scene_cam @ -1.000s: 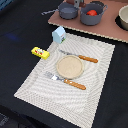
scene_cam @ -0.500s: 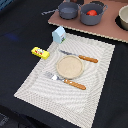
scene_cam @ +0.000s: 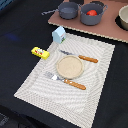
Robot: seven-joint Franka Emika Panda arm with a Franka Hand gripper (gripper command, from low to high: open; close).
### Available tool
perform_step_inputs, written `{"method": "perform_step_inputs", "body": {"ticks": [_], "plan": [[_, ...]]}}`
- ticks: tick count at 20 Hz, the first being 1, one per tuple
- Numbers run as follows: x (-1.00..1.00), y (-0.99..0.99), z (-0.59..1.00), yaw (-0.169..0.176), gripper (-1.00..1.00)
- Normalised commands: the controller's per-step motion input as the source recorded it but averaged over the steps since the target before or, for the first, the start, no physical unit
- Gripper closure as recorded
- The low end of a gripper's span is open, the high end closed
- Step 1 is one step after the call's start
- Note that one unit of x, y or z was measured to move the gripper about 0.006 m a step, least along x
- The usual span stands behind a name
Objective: Interact with the objects in diverse but meaningful ways.
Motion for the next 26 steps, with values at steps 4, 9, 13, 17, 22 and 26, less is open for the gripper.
{"method": "perform_step_inputs", "body": {"ticks": [4, 9, 13, 17, 22, 26], "plan": [[-0.19, 0.17, -0.23, 0.0, 1.0], [-0.16, 0.16, -0.26, 0.0, 1.0], [-0.15, 0.09, -0.33, 0.0, 1.0], [-0.16, 0.09, -0.39, 0.0, 1.0], [-0.18, 0.12, -0.44, 0.0, 1.0], [-0.16, 0.15, -0.43, 0.0, 1.0]]}}
